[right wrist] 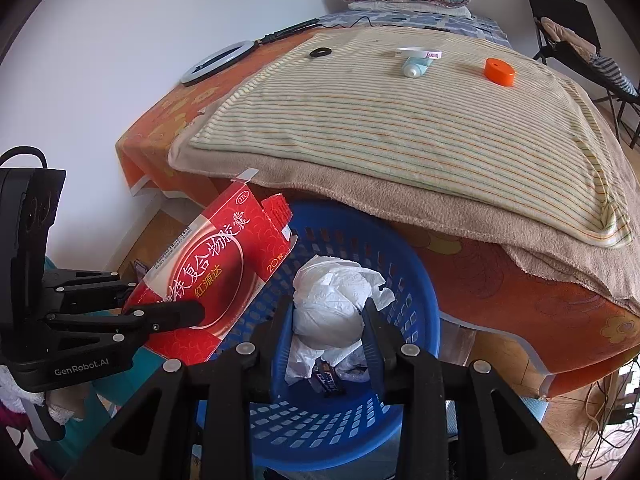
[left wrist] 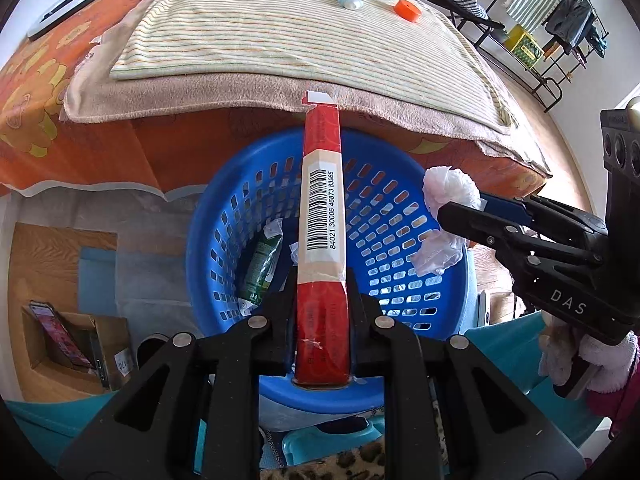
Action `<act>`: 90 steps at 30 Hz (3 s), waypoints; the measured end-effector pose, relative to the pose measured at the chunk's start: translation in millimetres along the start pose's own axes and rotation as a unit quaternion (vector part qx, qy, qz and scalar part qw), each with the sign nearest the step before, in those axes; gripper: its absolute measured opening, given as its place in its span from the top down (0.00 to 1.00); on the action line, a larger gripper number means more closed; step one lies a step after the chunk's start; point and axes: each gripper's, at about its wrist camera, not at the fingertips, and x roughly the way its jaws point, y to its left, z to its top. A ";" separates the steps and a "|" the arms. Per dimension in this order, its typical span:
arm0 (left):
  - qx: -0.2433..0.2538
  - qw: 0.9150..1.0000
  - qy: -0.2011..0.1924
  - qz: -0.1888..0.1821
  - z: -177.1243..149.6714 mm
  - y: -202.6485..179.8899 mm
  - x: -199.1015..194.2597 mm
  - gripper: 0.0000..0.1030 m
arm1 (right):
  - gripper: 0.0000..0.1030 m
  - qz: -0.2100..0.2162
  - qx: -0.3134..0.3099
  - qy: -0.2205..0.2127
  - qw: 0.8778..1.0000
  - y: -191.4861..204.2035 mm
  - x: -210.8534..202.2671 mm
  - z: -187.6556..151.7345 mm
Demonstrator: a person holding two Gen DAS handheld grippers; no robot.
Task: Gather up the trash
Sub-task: 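Carry the red box and white bag into the blue basket and open both tools, then move both tools back over the bed toward the wristband and orange cap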
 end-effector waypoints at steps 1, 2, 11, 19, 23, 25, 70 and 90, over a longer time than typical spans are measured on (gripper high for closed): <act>-0.001 1.000 0.001 0.001 0.0 0.8 1.1 0.85 | 0.66 0.000 0.000 0.002 1.000 0.3 1.0 -0.1; -0.002 1.000 0.001 0.002 0.0 1.9 1.9 0.85 | 0.66 0.000 0.000 0.003 1.000 0.3 1.9 -0.5; -0.005 1.000 0.010 0.010 0.7 4.3 8.8 0.80 | 0.53 -0.002 0.005 0.018 1.000 -1.8 10.1 -1.9; -0.006 1.000 0.010 0.015 1.5 5.7 10.2 0.72 | 0.34 -0.011 0.010 0.025 1.000 -4.3 12.4 -3.5; -0.007 1.000 -0.002 0.024 1.9 6.1 6.6 0.48 | 0.28 -0.016 0.014 0.024 0.999 -5.8 11.9 -3.4; -0.009 1.000 -0.004 0.026 3.2 6.3 5.8 0.47 | 0.23 -0.019 0.016 0.023 0.999 -6.7 11.6 -2.8; 0.021 0.998 -0.051 0.035 99.4 -0.4 -6.7 0.37 | 0.02 -0.079 0.107 -0.023 0.991 -65.9 -27.6 65.6; 0.031 0.995 -0.097 0.019 251.3 -11.4 13.2 0.36 | 0.00 -0.147 0.077 -0.105 0.981 -136.2 -22.3 174.0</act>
